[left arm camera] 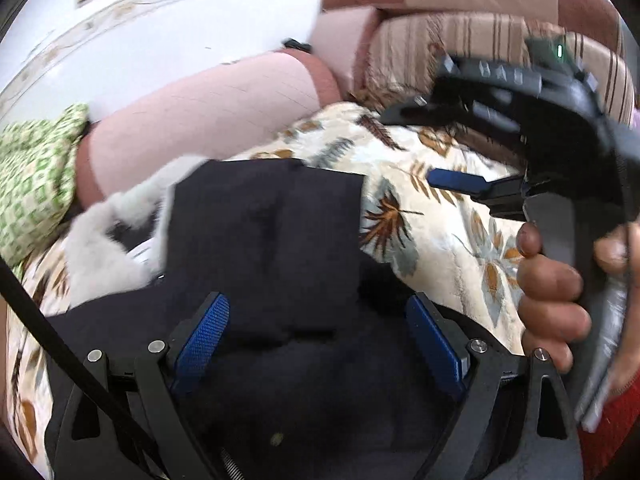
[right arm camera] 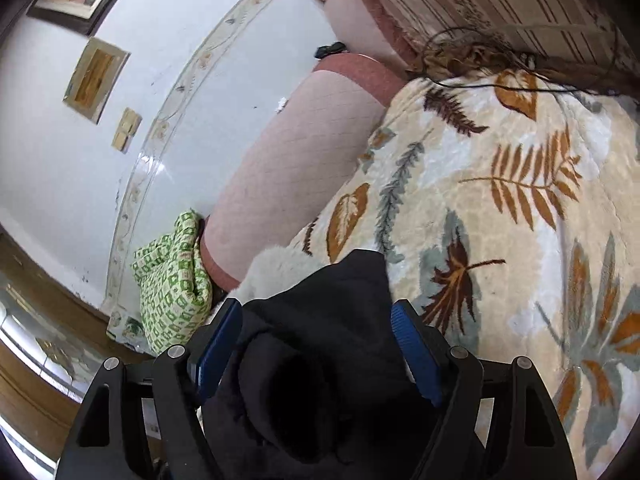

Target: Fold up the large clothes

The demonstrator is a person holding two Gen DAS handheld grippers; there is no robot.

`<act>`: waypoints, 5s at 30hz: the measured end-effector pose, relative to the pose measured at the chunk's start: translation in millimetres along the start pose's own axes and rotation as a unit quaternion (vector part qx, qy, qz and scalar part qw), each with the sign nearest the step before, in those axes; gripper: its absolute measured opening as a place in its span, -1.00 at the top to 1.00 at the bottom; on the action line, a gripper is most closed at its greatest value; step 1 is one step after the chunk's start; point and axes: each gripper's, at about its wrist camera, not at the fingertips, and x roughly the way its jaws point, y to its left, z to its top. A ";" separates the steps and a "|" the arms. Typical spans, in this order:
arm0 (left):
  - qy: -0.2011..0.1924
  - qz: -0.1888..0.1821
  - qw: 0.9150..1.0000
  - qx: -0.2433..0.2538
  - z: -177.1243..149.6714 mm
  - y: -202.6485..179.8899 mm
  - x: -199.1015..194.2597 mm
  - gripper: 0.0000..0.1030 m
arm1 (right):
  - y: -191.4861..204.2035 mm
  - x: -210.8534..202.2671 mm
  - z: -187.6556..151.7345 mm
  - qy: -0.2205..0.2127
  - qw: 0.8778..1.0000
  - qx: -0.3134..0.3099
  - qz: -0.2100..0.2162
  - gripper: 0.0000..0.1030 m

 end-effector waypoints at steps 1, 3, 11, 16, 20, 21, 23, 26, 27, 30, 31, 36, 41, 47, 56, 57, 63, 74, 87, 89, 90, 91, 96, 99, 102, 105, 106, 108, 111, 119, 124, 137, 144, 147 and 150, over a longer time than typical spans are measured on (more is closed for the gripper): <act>0.005 0.012 1.000 0.014 2.0 -6.9 10.0 -0.74 | -2.1 1.1 0.9 0.001 1.000 0.003 -0.001 -0.58; 0.012 0.053 0.998 0.038 4.6 -16.7 27.2 -0.72 | -5.4 2.4 2.4 0.002 1.000 0.008 -0.003 -0.58; 0.012 0.061 0.996 -0.058 18.3 42.6 15.1 0.93 | -10.3 6.3 1.6 0.010 1.000 0.023 -0.002 -0.58; -0.055 0.119 0.985 -0.114 20.4 112.0 -54.0 0.94 | -8.1 12.3 -2.3 0.016 1.000 0.016 -0.011 -0.58; -0.069 0.174 0.966 -0.178 3.5 187.6 -94.0 0.94 | -3.7 17.6 -5.9 0.020 1.000 0.001 -0.020 -0.58; -0.062 0.182 0.960 -0.202 -6.3 213.4 -98.1 0.94 | -2.4 19.1 -7.1 0.021 1.000 -0.003 -0.023 -0.58; -0.043 0.183 0.953 -0.238 -20.8 247.9 -96.6 0.94 | 1.5 23.5 -9.9 0.025 0.999 -0.013 -0.026 -0.58; 0.000 0.151 0.942 -0.300 -52.7 293.5 -75.7 0.94 | 11.8 34.5 -17.8 0.036 0.998 -0.038 -0.034 -0.58; 0.014 0.142 0.938 -0.317 -64.5 302.2 -66.1 0.94 | 15.4 38.3 -20.9 0.040 0.997 -0.048 -0.038 -0.58; 0.048 0.134 0.925 -0.353 -96.6 314.6 -37.2 0.94 | 27.4 52.5 -33.6 0.060 0.993 -0.086 -0.050 -0.58; 0.056 0.131 0.921 -0.363 -108.1 316.9 -30.0 0.93 | 30.5 57.5 -38.9 0.067 0.992 -0.097 -0.052 -0.58; 0.056 0.111 0.912 -0.391 -147.0 314.2 -25.9 0.93 | 41.8 84.6 -64.1 0.113 0.980 -0.147 -0.076 -0.58; 0.051 0.091 0.900 -0.423 -165.6 323.9 -29.0 0.88 | 50.4 103.1 -80.1 0.129 0.969 -0.186 -0.101 -0.58; 0.074 0.153 0.881 -0.442 -173.8 338.9 -28.1 0.91 | 60.0 113.0 -95.0 0.130 0.957 -0.231 -0.116 -0.59; -0.007 0.117 0.881 -0.458 -173.3 335.8 -77.6 -0.36 | 66.3 138.0 -116.6 0.163 0.937 -0.280 -0.130 -0.60; -0.016 0.111 0.888 -0.447 -166.4 333.0 -79.7 -0.42 | 69.2 138.0 -120.4 0.160 0.935 -0.290 -0.130 -0.60; 0.044 0.103 0.928 -0.355 -126.0 310.7 -30.7 -0.45 | 77.7 138.9 -129.3 0.152 0.927 -0.317 -0.134 -0.60; 0.135 0.189 0.894 -0.382 -163.3 331.7 6.0 0.94 | 112.0 112.6 -131.8 0.093 0.934 -0.339 -0.067 -0.43; 0.078 0.225 0.895 -0.378 -163.6 305.4 -56.4 -0.09 | 104.9 140.7 -143.6 0.143 0.925 -0.339 -0.090 -0.08; 0.060 0.237 0.900 -0.359 -167.1 291.9 -75.3 -0.29 | 105.2 130.6 -135.7 0.119 0.932 -0.329 -0.090 -0.08; 0.055 0.243 0.903 -0.351 -169.4 285.5 -82.7 -0.30 | 102.9 127.5 -132.8 0.116 0.935 -0.323 -0.091 -0.08; 0.052 0.248 0.905 -0.342 -172.3 280.3 -88.0 -0.30 | 99.3 126.8 -129.0 0.115 0.937 -0.315 -0.096 -0.08; 0.057 0.230 0.914 -0.330 -192.9 266.3 -100.0 -0.30 | 78.8 140.1 -125.6 0.155 0.935 -0.295 -0.123 -0.07; 0.063 0.232 0.912 -0.333 -202.8 259.6 -110.6 -0.30 | 83.0 132.2 -129.8 0.137 0.931 -0.312 -0.133 -0.07; 0.053 0.252 0.914 -0.312 -209.0 248.8 -131.6 -0.37 | 90.1 114.1 -131.8 0.112 0.932 -0.320 -0.124 -0.14; 0.050 0.260 0.916 -0.301 -217.4 245.2 -146.2 -0.46 | 90.4 91.0 -131.9 0.087 0.936 -0.319 -0.117 -0.44; 0.051 0.258 0.916 -0.303 -222.0 245.7 -150.5 -0.47 | 89.2 83.8 -130.9 0.079 0.938 -0.317 -0.118 -0.45; 0.054 0.251 0.915 -0.311 -231.5 248.8 -156.3 -0.47 | 83.6 72.3 -127.2 0.067 0.942 -0.305 -0.126 -0.48; 0.057 0.230 0.911 -0.338 -249.6 254.0 -164.7 -0.46 | 69.5 57.1 -121.4 0.060 0.950 -0.273 -0.139 -0.49; 0.065 0.081 0.894 -0.437 -296.2 285.5 -162.2 -0.46 | 2.1 -9.8 -106.3 0.078 0.978 -0.127 -0.145 -0.58; 0.066 0.010 0.888 -0.455 -311.6 289.9 -145.7 -0.46 | -35.3 -41.1 -99.5 0.094 0.975 -0.093 -0.180 -0.63; 0.067 -0.038 0.911 -0.405 -314.3 249.6 -137.0 -0.04 | -75.4 -36.8 -129.3 0.211 0.972 -0.027 -0.103 -0.63; 0.054 -0.090 0.884 -0.456 -345.6 256.2 -143.1 -0.04 | -83.9 -54.5 -164.2 0.248 0.968 0.009 -0.049 -0.64; 0.047 -0.105 0.879 -0.462 -350.7 253.8 -144.9 -0.04 | -79.2 -61.4 -177.7 0.256 0.966 -0.004 -0.037 -0.63; 0.049 -0.109 0.888 -0.445 -349.1 243.1 -147.4 -0.08 | -65.2 -63.5 -190.2 0.258 0.964 -0.050 -0.049 -0.57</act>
